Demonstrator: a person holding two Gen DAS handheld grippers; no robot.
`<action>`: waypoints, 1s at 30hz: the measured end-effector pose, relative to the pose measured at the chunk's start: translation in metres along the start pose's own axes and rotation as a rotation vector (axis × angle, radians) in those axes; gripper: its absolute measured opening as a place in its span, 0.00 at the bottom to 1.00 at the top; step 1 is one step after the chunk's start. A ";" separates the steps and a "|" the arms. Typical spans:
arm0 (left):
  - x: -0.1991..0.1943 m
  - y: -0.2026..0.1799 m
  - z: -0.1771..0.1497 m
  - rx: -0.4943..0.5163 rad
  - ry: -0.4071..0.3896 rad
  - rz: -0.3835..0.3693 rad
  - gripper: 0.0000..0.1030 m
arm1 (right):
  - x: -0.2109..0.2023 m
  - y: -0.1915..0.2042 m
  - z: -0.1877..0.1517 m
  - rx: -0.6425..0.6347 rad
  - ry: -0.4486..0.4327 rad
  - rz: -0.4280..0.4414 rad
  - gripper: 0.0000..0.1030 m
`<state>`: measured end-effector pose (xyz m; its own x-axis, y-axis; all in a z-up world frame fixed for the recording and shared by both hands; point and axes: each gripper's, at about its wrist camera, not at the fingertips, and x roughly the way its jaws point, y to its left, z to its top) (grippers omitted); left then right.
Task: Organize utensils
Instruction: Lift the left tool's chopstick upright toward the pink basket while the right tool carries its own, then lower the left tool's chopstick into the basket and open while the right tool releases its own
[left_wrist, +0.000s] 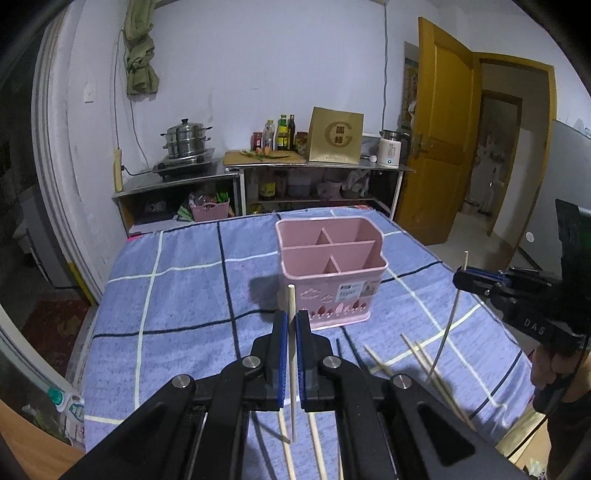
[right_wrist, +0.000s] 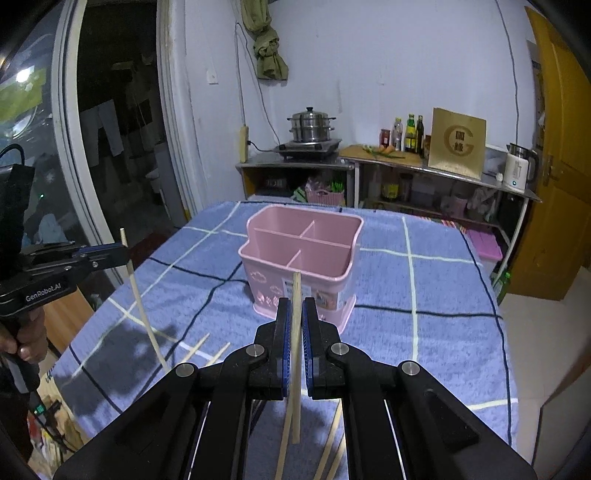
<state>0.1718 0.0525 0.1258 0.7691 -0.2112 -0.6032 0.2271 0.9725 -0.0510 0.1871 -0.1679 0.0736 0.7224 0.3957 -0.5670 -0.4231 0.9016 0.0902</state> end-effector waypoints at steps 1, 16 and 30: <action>0.000 -0.002 0.003 0.001 -0.002 -0.004 0.04 | -0.001 0.000 0.002 -0.002 -0.004 0.001 0.06; 0.021 -0.006 0.095 -0.045 -0.062 -0.070 0.04 | 0.006 -0.011 0.075 0.035 -0.118 0.036 0.06; 0.069 0.008 0.157 -0.073 -0.111 -0.046 0.04 | 0.053 -0.020 0.134 0.111 -0.184 0.079 0.06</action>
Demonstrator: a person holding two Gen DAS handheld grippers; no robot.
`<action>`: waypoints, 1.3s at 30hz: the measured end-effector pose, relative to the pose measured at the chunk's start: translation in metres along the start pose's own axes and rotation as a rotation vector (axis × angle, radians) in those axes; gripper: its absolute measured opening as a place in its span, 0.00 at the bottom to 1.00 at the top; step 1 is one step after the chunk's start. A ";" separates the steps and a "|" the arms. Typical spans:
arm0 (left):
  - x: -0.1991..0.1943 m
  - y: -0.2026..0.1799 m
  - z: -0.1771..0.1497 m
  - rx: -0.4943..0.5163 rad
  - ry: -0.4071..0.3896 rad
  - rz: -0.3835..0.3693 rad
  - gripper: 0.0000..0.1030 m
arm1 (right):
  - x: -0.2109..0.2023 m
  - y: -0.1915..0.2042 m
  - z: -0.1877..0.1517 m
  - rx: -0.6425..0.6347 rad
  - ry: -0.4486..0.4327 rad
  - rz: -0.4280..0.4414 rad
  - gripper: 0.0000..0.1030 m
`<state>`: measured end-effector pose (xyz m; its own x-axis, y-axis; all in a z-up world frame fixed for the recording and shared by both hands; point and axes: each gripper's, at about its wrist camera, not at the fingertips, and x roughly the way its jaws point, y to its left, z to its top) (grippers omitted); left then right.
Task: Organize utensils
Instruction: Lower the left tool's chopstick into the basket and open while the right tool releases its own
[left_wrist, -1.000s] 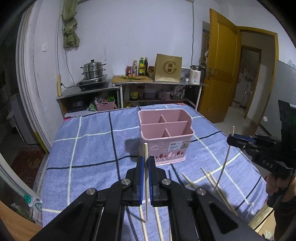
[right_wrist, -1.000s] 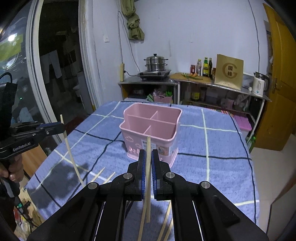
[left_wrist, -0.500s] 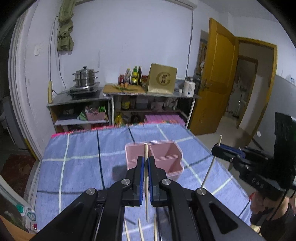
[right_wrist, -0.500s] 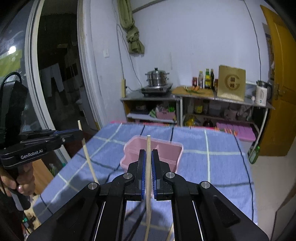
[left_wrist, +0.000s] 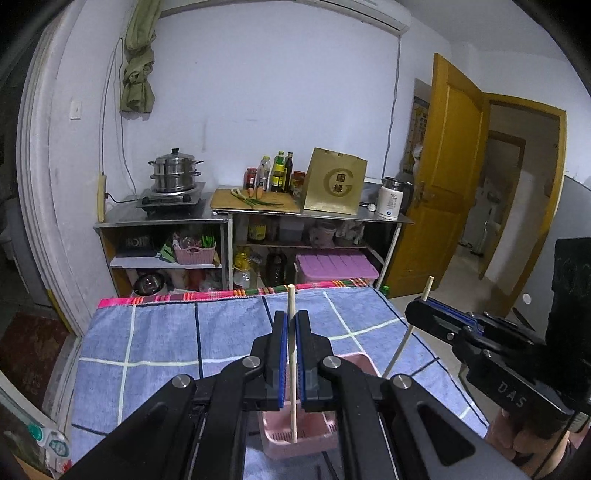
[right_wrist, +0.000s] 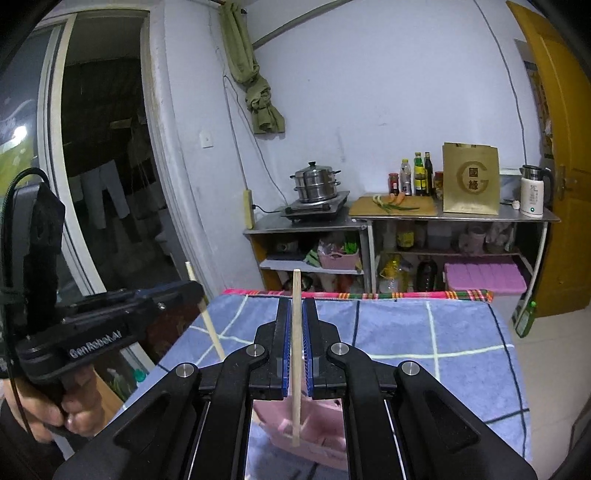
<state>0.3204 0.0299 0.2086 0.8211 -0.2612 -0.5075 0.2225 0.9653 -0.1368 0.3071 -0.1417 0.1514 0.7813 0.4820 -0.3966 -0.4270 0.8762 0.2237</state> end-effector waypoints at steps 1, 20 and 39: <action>0.005 0.001 0.001 -0.001 0.000 0.000 0.04 | 0.004 0.000 0.001 0.004 0.000 0.003 0.06; 0.062 0.025 -0.041 -0.031 0.046 -0.032 0.04 | 0.067 -0.010 -0.040 0.030 0.120 0.023 0.06; 0.032 0.026 -0.066 -0.042 0.033 -0.011 0.18 | 0.039 -0.012 -0.053 0.032 0.133 0.014 0.14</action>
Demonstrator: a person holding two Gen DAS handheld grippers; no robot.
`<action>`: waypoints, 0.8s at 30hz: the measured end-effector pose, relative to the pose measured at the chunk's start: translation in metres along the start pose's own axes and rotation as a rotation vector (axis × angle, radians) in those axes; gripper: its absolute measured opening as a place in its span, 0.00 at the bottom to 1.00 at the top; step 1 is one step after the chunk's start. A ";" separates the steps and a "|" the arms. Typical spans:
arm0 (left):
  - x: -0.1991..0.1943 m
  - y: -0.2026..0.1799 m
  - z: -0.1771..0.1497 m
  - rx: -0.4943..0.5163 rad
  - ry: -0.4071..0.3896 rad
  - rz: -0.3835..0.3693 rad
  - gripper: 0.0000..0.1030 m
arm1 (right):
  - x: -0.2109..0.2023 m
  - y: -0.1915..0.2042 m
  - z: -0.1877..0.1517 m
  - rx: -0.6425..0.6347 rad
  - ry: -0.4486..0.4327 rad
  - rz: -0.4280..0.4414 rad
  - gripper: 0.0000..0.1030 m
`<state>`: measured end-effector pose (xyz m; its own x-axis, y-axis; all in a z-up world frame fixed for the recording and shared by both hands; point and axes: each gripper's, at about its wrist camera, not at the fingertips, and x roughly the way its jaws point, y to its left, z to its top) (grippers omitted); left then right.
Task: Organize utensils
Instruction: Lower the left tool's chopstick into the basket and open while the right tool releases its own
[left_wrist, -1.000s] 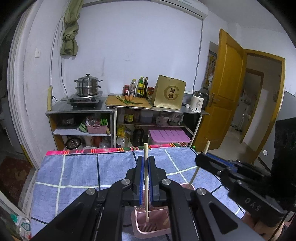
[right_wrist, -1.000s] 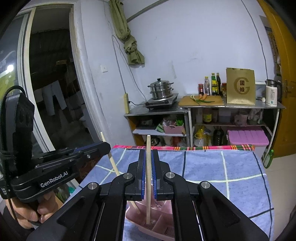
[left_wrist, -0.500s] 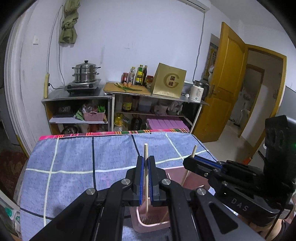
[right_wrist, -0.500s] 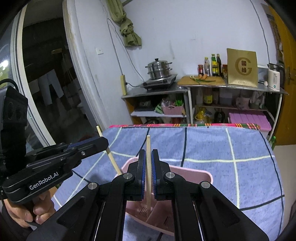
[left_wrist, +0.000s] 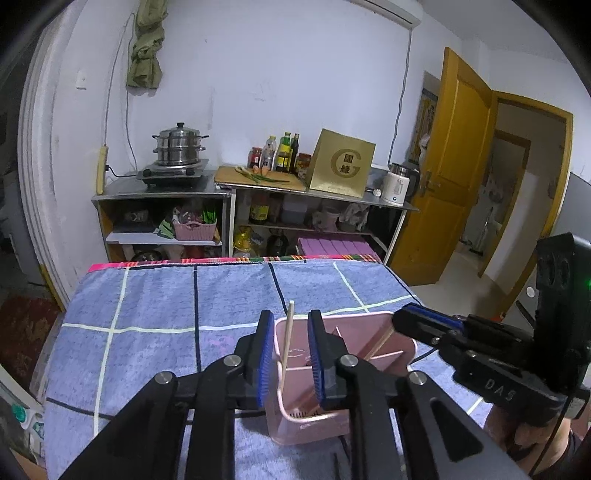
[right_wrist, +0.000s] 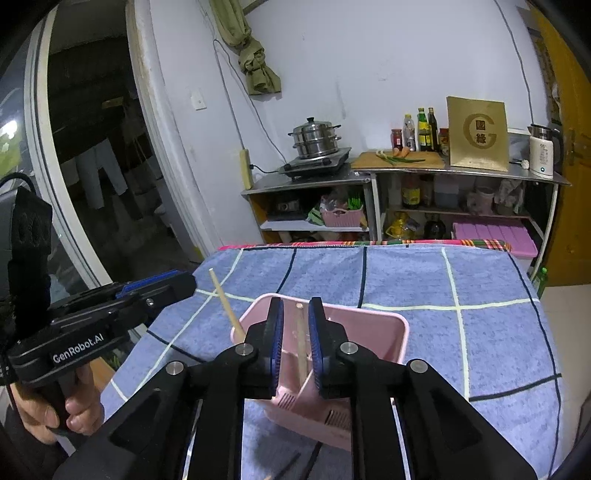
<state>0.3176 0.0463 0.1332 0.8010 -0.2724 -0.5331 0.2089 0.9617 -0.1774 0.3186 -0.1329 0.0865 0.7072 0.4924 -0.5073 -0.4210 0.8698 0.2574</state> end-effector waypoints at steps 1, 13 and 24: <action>-0.006 0.000 -0.002 0.000 -0.006 0.002 0.18 | -0.005 0.000 -0.001 0.000 -0.003 -0.001 0.14; -0.077 -0.009 -0.065 0.032 -0.040 0.010 0.19 | -0.074 0.007 -0.054 -0.017 -0.038 -0.006 0.14; -0.122 -0.021 -0.142 0.034 -0.039 0.003 0.20 | -0.113 0.020 -0.114 -0.069 -0.027 -0.020 0.14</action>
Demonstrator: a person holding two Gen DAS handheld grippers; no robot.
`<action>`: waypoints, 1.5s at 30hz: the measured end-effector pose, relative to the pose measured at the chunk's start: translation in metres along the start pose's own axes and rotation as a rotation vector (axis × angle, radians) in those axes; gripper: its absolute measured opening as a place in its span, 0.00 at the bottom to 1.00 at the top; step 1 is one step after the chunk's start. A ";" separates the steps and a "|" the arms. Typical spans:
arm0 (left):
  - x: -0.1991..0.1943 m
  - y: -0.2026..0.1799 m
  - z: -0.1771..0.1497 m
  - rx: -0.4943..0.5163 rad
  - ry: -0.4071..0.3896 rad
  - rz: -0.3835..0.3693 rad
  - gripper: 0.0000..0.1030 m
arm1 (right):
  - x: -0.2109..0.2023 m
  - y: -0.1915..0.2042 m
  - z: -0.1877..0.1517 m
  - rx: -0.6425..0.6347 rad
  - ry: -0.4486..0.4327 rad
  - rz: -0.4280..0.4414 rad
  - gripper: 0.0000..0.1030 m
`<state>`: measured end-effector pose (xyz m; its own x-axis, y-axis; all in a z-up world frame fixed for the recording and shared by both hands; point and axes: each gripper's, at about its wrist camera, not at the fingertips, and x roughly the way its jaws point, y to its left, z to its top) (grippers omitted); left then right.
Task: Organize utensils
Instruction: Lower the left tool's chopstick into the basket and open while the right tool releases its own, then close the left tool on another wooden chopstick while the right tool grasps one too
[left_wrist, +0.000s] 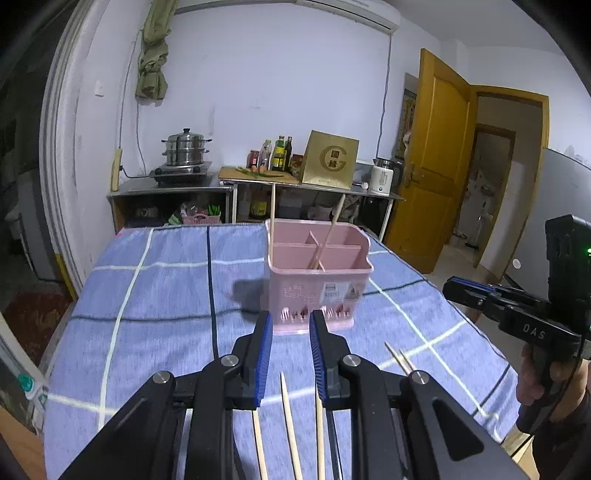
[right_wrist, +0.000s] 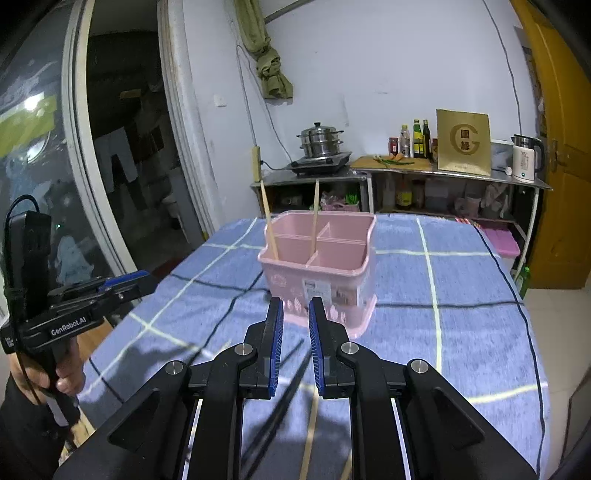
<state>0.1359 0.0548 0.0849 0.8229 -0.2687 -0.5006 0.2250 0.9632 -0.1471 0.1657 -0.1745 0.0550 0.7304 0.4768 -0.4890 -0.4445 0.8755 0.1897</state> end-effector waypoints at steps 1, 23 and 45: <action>-0.003 0.000 -0.005 -0.002 0.001 -0.002 0.20 | -0.002 -0.001 -0.005 0.004 0.004 0.000 0.14; 0.039 0.011 -0.060 -0.006 0.168 0.038 0.20 | 0.031 -0.008 -0.054 0.011 0.145 -0.020 0.14; 0.127 0.036 -0.071 0.020 0.376 0.103 0.20 | 0.121 -0.014 -0.066 -0.026 0.397 -0.070 0.14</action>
<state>0.2114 0.0543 -0.0442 0.5940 -0.1508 -0.7902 0.1642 0.9843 -0.0644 0.2262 -0.1343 -0.0636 0.5048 0.3439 -0.7918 -0.4175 0.9001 0.1248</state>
